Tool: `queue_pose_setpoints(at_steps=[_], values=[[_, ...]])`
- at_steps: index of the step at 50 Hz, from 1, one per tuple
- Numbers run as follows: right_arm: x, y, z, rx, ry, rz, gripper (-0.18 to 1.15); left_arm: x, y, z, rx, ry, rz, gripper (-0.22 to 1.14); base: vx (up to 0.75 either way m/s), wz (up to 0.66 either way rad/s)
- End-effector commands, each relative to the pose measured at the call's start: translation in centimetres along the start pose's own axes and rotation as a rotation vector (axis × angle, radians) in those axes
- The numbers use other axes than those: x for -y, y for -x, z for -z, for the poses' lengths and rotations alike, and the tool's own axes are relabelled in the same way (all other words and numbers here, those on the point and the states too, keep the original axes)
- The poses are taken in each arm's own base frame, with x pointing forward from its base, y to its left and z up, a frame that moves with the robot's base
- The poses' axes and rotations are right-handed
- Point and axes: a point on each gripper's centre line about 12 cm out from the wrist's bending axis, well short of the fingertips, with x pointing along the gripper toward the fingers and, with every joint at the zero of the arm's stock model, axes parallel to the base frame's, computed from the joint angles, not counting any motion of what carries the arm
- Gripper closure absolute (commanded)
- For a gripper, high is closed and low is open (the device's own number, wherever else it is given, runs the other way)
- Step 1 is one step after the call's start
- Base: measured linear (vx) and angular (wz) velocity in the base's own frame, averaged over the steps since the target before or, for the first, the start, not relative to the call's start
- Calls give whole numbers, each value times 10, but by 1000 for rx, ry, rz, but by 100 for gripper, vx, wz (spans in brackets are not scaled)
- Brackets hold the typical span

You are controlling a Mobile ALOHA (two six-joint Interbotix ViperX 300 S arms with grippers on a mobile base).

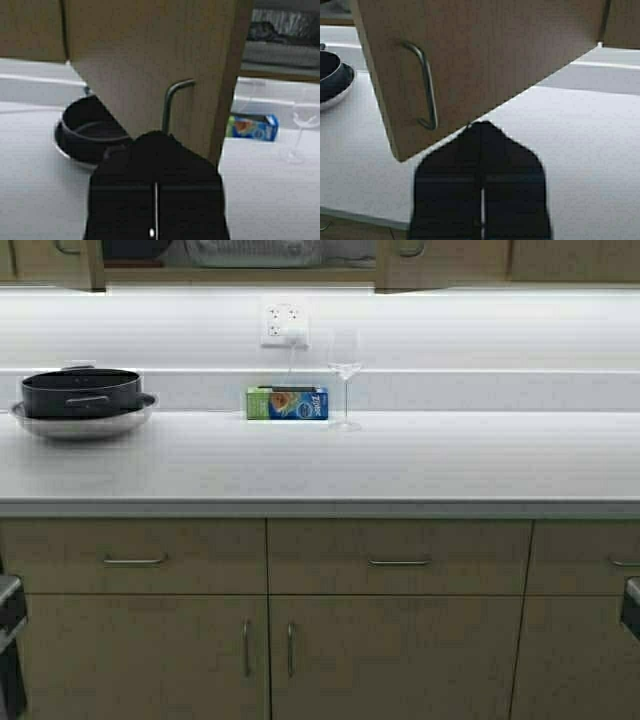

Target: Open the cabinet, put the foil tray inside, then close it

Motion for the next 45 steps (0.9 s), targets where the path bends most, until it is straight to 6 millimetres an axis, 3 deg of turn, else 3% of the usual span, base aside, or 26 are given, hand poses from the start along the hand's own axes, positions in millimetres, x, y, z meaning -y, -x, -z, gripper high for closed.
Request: queue_pose_setpoints(at_steps=[1,10,21,26,31,36,45], values=[[-10,11,-2,17,-2,-29,90,2,-14,-20,43,-46,15,88,5,0],[-12,20,6,9,-6,-36,90,14,-52,-29,52,-56,58,88,5,-1],[-12,27,11,2,-4,-35,90,41,-113,-36,74,-21,128,88,5,-2],[-12,28,9,10,-16,-35,90,63,-140,-42,98,12,177,88,4,-3],[-13,28,5,19,-18,-35,90,100,-162,-50,129,44,247,88,3,0],[-13,29,2,28,-21,-36,90,112,-157,-51,114,45,259,88,2,2],[-13,27,-1,33,-11,-36,90,102,-112,-30,20,28,232,88,2,-3]])
